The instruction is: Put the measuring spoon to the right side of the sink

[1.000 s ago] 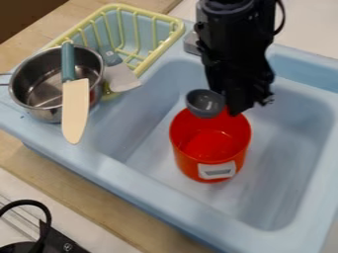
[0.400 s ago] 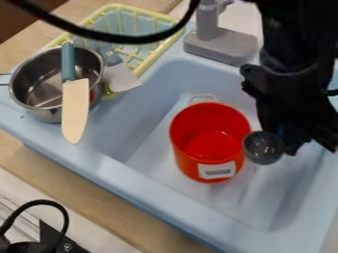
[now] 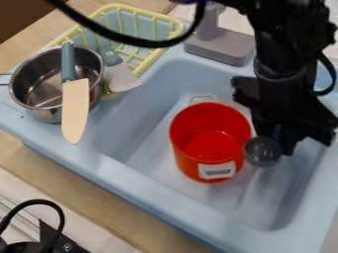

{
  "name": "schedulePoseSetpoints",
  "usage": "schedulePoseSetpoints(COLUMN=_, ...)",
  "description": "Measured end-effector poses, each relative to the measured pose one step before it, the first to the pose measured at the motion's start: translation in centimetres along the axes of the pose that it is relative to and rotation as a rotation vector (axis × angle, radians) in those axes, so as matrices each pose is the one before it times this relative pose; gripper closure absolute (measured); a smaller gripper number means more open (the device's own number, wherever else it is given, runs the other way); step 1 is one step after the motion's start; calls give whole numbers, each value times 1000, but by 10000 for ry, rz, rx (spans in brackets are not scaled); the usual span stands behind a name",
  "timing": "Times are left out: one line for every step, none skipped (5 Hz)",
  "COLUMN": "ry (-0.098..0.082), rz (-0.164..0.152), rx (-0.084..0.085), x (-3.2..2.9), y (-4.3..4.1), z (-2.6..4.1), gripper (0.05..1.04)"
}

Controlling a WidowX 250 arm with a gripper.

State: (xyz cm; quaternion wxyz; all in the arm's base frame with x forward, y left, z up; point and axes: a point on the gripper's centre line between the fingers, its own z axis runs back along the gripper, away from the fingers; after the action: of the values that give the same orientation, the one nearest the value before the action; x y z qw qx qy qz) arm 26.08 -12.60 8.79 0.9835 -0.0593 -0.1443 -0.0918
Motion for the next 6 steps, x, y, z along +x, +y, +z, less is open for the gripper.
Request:
schedulePoseSetpoints(ry=-286, rz=534, rx=-255, x=61, y=-16, z=-454, gripper=778)
schedulePoseSetpoints(ry=-134, rz=401, rx=-157, x=-65, y=-34, z=-252, gripper=778)
schedulePoseSetpoints(ry=187, rz=72, rx=-90, x=-156, y=168, z=-303, gripper=723)
schedulePoseSetpoints(ry=95, rz=-262, rx=123, x=-141, y=229, z=44, gripper=435)
schedulePoseSetpoints(ry=-268, rz=-191, rx=4, x=286, y=24, z=1007, gripper=159)
schedulePoseSetpoints(ry=-164, rz=63, rx=-67, x=131, y=125, z=1212, gripper=83)
